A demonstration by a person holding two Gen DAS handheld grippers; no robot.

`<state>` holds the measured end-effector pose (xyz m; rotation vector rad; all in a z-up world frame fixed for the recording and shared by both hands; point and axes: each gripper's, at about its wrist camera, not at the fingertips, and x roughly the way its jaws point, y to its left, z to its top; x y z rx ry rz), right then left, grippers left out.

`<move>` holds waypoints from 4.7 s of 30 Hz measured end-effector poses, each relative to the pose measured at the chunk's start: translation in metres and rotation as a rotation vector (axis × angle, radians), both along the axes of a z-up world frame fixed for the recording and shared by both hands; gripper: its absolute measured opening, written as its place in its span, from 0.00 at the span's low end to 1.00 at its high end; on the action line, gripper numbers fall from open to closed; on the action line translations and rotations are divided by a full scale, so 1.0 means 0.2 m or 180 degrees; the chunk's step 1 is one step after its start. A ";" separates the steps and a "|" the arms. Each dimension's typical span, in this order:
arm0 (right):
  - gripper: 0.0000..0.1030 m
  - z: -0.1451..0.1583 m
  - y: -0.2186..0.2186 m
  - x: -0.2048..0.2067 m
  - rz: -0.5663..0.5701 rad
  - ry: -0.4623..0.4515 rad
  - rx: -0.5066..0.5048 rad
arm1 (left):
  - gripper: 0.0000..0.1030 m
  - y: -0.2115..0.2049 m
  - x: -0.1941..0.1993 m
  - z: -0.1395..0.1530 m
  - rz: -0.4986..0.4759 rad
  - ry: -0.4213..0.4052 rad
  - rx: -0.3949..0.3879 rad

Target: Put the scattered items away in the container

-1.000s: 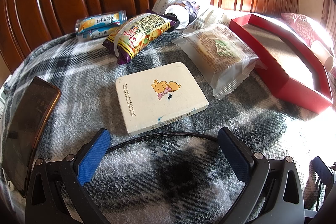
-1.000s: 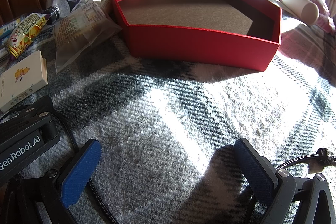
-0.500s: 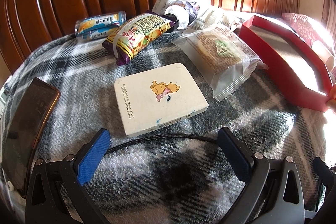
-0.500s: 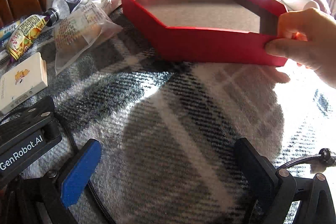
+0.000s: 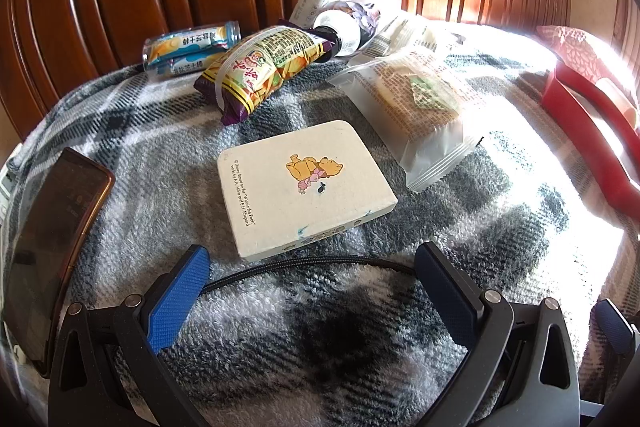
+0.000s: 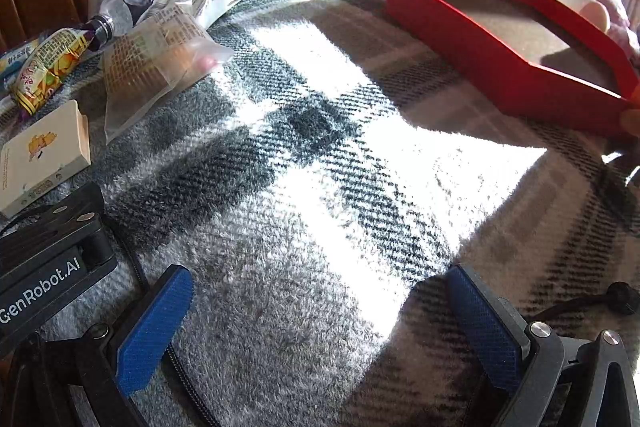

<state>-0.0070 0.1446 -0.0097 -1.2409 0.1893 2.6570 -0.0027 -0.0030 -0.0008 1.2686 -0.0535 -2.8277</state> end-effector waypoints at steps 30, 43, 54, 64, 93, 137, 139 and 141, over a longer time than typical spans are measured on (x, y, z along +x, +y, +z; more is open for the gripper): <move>1.00 -0.01 -0.01 0.00 -0.0001 -0.0002 0.0006 | 1.00 0.00 -0.01 0.00 0.0048 -0.0001 -0.0013; 1.00 -0.01 0.00 0.00 -0.0001 -0.0002 0.0003 | 1.00 0.00 0.00 0.00 0.0056 0.0002 0.0008; 1.00 0.00 0.00 0.01 -0.0002 -0.0001 0.0013 | 1.00 0.01 0.02 0.00 0.0059 0.0037 -0.0013; 1.00 -0.01 -0.02 0.00 0.0003 0.0063 0.0048 | 1.00 0.05 0.01 -0.02 0.0079 0.0053 -0.0109; 1.00 -0.01 -0.04 0.01 -0.0004 0.0083 0.0071 | 1.00 0.02 0.00 -0.03 0.0076 0.0050 -0.0056; 1.00 -0.02 -0.04 0.00 -0.0003 0.0066 0.0058 | 1.00 0.03 0.00 -0.02 0.0082 0.0037 -0.0073; 1.00 -0.02 -0.04 0.01 -0.0003 0.0062 0.0057 | 1.00 0.03 0.00 -0.02 0.0083 0.0036 -0.0073; 1.00 -0.02 -0.04 0.00 -0.0003 0.0062 0.0057 | 1.00 0.03 0.00 -0.02 0.0083 0.0034 -0.0077</move>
